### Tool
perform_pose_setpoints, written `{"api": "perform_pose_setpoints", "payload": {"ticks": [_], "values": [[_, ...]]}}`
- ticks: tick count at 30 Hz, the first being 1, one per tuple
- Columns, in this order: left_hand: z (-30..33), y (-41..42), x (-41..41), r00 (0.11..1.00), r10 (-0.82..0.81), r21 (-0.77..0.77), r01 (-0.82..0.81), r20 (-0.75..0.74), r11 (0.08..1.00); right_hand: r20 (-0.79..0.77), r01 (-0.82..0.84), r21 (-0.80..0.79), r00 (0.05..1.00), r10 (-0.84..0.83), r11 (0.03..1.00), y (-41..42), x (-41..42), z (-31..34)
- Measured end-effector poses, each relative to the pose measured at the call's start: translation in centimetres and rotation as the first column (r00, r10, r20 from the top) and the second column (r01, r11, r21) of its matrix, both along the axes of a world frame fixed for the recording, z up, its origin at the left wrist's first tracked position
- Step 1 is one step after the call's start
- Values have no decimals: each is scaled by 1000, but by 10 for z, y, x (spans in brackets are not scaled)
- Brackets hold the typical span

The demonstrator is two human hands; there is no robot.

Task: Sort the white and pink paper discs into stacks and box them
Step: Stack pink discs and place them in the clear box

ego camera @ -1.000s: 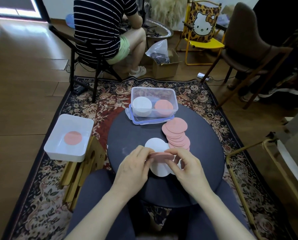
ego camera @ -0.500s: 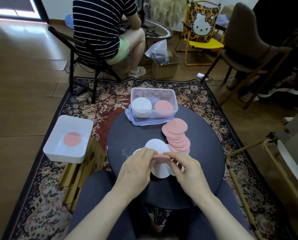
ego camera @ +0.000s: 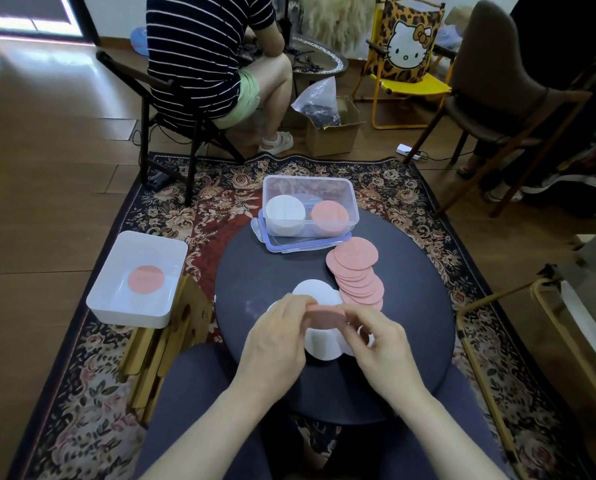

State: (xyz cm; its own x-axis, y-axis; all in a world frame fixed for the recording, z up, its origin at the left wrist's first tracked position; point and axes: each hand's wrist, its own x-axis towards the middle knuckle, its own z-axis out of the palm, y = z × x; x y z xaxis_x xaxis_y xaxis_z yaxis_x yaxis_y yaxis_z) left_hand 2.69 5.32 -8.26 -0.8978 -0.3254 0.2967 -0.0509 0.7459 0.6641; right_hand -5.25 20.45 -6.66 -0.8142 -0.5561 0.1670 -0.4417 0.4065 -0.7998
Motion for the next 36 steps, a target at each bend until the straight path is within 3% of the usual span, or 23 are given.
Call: {"api": "perform_pose_setpoints", "payload": {"ticks": [3,5,11,15,19,22,24,28,32,34,36], "values": [[25,3,-8,990,140,453,-118,-15,884,216,72,-161,976,-36,984,-7,-7,10],[38,2,-17,976,210,593,-139,-53,793,289,111,-224,956,-42,968,-13,-13,16],[47,-15,-54,969,236,662,-130,-72,738,382,151,-296,924,-28,943,-34,-50,32],[55,-38,-98,971,221,661,-107,-92,743,285,152,-244,955,-79,958,-46,-91,35],[62,-61,-145,972,224,564,-149,-65,812,67,218,-37,974,-216,975,-53,-136,30],[57,-71,-171,971,231,421,-233,56,877,78,174,99,980,-182,980,-56,-157,22],[52,-73,-182,960,242,307,-274,140,911,93,146,84,984,-154,986,-55,-163,16],[39,-76,-196,961,215,-25,-214,173,977,30,120,56,992,-122,991,-51,-170,5],[32,-76,-200,948,229,-373,-134,223,918,54,103,128,992,-110,986,-44,-170,-5],[28,-75,-196,963,218,-405,-138,159,904,86,113,253,987,-139,961,-43,-166,-6],[28,-73,-183,978,201,-386,-205,-51,899,79,97,412,987,-141,906,-43,-157,-5]]}}
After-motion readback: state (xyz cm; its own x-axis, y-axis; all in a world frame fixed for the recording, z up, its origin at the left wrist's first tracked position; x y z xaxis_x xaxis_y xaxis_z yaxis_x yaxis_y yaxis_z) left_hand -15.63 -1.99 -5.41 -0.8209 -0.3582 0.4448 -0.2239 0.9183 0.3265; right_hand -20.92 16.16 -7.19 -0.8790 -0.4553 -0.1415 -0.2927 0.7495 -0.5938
